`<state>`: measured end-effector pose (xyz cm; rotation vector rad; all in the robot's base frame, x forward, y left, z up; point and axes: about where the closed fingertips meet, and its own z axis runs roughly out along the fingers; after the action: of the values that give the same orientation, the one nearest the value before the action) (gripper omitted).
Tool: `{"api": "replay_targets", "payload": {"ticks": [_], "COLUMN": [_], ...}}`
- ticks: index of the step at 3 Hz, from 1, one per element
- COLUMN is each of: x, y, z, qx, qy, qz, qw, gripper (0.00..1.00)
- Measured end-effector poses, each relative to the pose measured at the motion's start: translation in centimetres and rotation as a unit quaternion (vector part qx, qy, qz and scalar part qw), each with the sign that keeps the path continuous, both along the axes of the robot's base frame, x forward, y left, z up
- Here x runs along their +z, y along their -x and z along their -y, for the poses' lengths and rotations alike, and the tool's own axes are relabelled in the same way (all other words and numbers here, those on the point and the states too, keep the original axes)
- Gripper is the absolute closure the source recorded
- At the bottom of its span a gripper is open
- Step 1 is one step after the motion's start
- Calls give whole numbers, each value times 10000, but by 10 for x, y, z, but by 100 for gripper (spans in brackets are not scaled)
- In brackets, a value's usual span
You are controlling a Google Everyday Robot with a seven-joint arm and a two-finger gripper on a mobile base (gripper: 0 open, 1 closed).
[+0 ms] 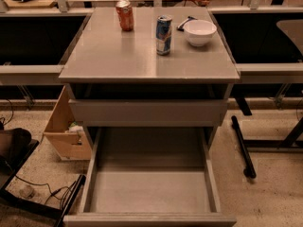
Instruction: Close middle drawer
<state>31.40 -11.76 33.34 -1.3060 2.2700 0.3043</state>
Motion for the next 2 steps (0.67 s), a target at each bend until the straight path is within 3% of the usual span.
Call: {"api": "replay_targets", "payload": {"ticks": [2], "x": [21], "y": [-82], "z": [-1], "qx": [319], "qy": [-40], "qz": [718], "qw": [9969], "gripper": [100]}}
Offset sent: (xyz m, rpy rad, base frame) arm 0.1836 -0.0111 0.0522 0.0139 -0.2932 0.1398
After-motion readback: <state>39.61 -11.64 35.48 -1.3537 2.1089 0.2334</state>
